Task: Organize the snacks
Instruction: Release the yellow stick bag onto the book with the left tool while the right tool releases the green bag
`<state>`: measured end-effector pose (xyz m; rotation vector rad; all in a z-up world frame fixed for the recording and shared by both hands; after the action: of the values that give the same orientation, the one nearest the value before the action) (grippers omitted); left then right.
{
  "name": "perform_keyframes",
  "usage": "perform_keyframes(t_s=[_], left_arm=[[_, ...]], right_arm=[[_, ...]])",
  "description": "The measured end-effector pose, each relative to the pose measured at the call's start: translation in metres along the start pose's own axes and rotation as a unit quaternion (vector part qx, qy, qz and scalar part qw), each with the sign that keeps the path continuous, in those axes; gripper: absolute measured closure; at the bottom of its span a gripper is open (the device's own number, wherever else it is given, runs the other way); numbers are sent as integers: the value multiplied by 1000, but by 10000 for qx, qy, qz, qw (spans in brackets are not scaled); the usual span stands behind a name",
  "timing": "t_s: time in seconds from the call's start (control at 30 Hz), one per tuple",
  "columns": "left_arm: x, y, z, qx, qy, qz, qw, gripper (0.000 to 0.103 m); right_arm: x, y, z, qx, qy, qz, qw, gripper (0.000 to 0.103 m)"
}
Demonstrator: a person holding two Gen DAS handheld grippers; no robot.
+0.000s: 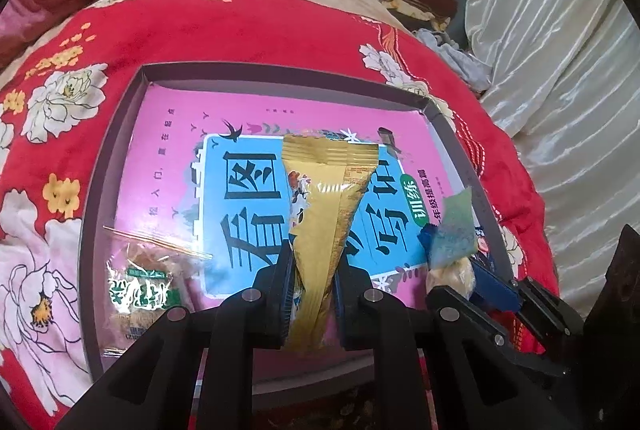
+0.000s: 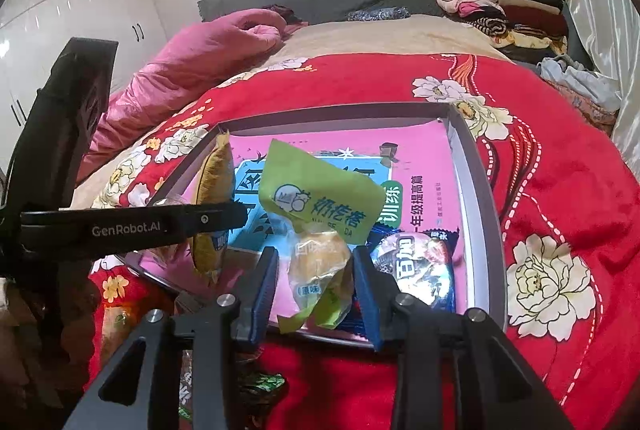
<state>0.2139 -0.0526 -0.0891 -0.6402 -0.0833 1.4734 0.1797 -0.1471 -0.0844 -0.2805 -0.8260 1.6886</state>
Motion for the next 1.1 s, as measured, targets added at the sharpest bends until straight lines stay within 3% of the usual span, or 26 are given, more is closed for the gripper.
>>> perform_keyframes(t_s=[0.17, 0.43, 0.6, 0.73, 1.03, 1.1], left_arm=[[1, 2, 1, 41, 30, 39, 10000, 80], [3, 5, 6, 48, 24, 85, 9999, 62], [4, 5, 13, -2, 5, 83, 10000, 59], [4, 5, 19, -32, 8, 65, 10000, 48], [7, 9, 31, -76, -51, 59, 9999, 42], [9, 11, 34, -86, -85, 60, 9999, 35]], right_arm=[[0, -1, 2, -37, -54, -48, 10000, 62], [0, -3, 6, -86, -95, -97, 9999, 60], [1, -3, 7, -115, -123, -90, 9998, 58], [3, -4, 9, -152, -150, -72, 9997, 56], [5, -5, 15, -240, -209, -74, 9995, 52], [7, -6, 17, -272, -254, -65, 9993, 50]])
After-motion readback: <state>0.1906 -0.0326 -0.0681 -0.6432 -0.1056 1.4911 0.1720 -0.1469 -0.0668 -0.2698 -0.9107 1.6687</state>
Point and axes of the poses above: each gripper's, at about its wrist camera, not at the fingertips, and z roughly against the way its jaws point, x to its left, y to its underside, the point moved 7 cm from there along -z, roughly the way its jaws point, and after that the axes turned 4 degrees about x, right-handed, at the moved point
